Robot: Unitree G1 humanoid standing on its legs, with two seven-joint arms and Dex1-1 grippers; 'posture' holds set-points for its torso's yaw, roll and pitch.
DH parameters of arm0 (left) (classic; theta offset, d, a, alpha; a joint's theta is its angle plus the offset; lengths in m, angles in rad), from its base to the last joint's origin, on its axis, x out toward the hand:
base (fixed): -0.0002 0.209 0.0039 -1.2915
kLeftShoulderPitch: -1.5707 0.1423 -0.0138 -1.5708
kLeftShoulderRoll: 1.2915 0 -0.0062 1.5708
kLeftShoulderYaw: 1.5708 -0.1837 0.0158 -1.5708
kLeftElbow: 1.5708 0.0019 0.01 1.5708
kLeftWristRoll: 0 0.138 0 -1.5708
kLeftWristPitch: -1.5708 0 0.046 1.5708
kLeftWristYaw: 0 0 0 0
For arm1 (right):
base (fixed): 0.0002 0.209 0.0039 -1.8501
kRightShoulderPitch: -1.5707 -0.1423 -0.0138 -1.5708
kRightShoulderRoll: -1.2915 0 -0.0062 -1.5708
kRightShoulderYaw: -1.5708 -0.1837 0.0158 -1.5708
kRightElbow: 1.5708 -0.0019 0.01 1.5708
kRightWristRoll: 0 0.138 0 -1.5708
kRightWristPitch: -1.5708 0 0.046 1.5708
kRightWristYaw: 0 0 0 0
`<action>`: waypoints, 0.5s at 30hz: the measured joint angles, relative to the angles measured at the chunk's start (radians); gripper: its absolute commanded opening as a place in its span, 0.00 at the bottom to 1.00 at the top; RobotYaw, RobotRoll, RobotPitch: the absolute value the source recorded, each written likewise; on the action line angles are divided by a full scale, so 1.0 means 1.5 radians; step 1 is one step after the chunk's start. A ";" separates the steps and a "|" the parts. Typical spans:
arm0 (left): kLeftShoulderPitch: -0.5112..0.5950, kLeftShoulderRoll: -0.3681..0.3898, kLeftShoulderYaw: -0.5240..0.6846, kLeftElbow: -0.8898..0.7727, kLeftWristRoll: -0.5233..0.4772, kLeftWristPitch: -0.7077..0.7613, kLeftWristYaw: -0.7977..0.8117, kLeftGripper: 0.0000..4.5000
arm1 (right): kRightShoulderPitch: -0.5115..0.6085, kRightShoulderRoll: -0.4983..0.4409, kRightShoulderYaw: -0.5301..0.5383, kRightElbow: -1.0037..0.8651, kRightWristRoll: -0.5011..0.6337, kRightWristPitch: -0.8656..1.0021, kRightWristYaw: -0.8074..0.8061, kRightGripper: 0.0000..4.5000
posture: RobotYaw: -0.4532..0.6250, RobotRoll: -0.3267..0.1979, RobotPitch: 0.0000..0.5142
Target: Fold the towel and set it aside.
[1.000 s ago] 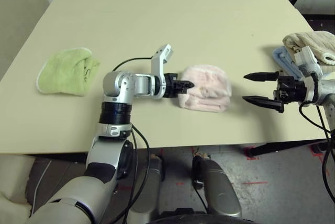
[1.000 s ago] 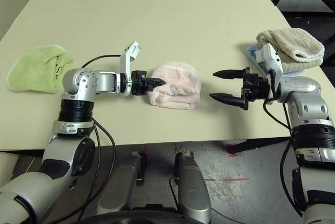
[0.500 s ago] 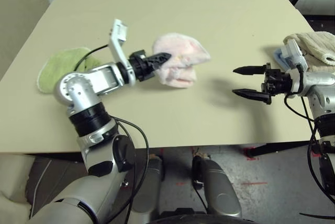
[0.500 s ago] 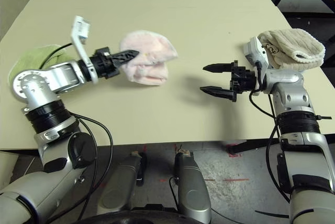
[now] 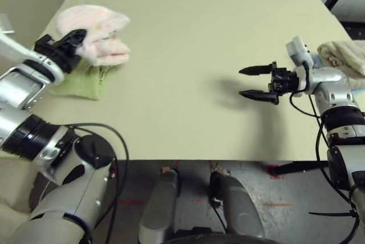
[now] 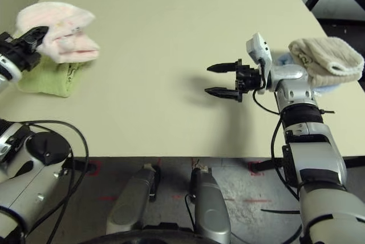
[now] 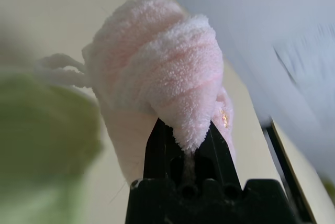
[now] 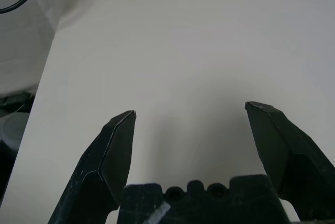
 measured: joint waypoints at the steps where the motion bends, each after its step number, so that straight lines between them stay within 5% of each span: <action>1: 0.000 0.002 0.006 0.018 -0.001 -0.018 0.006 0.00 | -0.002 0.002 0.000 0.003 -0.001 -0.002 0.001 1.00 | 0.69 0.62 0.30; 15: 0.089 -0.054 -0.001 0.042 -0.029 -0.074 0.098 0.00 | 0.000 -0.003 -0.001 0.014 -0.007 -0.011 0.009 1.00 | 0.65 0.62 0.30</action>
